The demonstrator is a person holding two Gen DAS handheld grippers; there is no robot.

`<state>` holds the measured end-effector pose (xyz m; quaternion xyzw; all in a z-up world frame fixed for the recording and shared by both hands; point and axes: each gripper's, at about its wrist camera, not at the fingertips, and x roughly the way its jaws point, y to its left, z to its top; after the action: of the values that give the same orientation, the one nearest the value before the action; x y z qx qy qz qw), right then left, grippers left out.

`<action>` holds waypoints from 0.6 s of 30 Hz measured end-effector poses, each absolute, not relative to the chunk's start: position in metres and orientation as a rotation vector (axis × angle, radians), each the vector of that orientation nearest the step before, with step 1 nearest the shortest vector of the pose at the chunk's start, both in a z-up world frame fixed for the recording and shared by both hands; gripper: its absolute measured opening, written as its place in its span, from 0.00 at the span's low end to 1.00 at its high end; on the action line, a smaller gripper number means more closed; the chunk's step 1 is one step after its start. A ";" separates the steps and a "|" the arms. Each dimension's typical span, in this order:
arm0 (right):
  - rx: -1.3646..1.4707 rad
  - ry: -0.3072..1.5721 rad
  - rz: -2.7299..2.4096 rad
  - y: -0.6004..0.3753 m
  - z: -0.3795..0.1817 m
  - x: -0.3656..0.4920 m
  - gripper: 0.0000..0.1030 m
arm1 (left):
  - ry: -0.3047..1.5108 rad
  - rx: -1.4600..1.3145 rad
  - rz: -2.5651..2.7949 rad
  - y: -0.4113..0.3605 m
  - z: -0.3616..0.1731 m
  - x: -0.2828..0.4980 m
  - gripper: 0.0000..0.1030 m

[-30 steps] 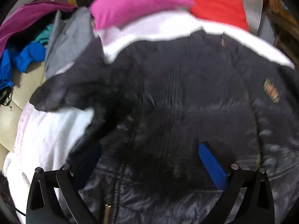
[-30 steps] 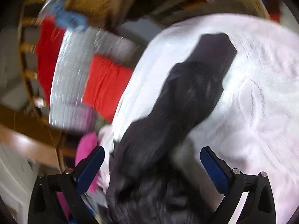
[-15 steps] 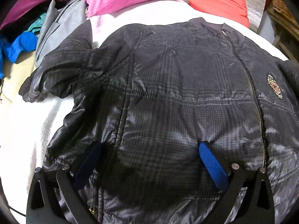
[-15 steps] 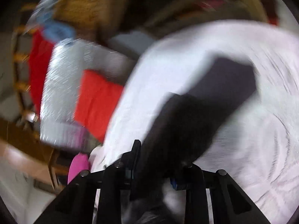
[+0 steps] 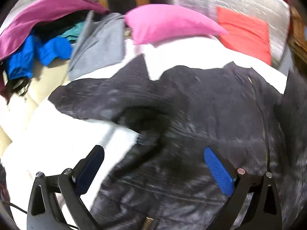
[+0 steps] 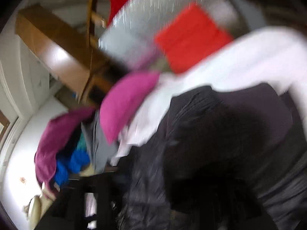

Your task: Fold large clothes

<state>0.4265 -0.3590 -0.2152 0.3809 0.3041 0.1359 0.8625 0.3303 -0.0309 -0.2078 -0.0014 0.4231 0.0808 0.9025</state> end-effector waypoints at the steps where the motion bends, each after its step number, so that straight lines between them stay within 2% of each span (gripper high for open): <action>1: 0.818 0.690 0.307 -0.346 -0.225 0.432 0.92 | 0.869 -0.024 0.178 -0.025 -0.207 0.331 1.00; 7: 1.084 0.932 0.463 -0.312 -0.279 0.419 0.93 | 0.847 -0.063 0.154 -0.026 -0.215 0.357 1.00; 9: 1.162 0.937 0.497 -0.318 -0.281 0.402 0.93 | 0.825 -0.052 0.119 -0.036 -0.213 0.356 1.00; 18: 0.999 0.646 -0.066 -0.438 -0.247 0.320 0.90 | 0.807 -0.063 -0.123 -0.088 -0.215 0.358 1.00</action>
<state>0.3196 -0.4379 -0.2470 0.4703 0.3044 -0.0311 0.8278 0.3575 -0.0883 -0.2150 -0.0308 0.3925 -0.0599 0.9173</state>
